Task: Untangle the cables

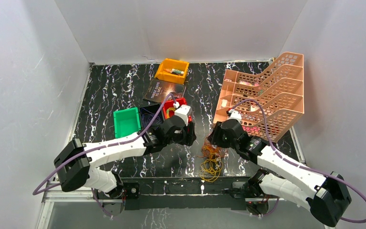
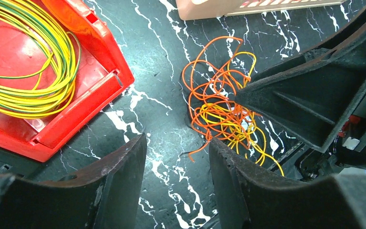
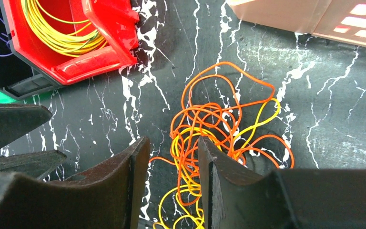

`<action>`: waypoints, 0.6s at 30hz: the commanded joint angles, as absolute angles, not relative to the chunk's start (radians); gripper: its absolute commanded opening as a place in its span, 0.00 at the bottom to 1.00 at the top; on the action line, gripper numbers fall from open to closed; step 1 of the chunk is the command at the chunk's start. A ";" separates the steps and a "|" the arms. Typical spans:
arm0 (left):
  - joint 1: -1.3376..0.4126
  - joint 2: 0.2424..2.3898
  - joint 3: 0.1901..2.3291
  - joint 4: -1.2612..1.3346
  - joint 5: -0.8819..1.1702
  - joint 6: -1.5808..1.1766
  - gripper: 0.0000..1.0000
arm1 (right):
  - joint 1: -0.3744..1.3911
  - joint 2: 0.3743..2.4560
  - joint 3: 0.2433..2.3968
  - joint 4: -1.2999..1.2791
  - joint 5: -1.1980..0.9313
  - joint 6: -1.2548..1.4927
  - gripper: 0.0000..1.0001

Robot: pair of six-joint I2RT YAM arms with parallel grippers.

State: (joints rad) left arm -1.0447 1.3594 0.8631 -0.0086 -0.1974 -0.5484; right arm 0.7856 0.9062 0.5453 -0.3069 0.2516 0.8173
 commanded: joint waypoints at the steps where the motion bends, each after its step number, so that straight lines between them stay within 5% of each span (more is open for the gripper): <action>1: -1.048 1.328 0.853 0.036 -0.214 -0.559 0.51 | 0.783 0.894 0.572 -0.303 0.329 0.814 0.51; 11: -1.050 1.505 0.934 0.159 -0.067 -0.569 0.52 | 0.778 0.876 0.629 -0.537 0.626 0.799 0.62; 18: -1.057 1.619 0.993 0.204 0.030 -0.574 0.53 | 0.742 0.860 0.605 -0.536 0.631 0.798 0.64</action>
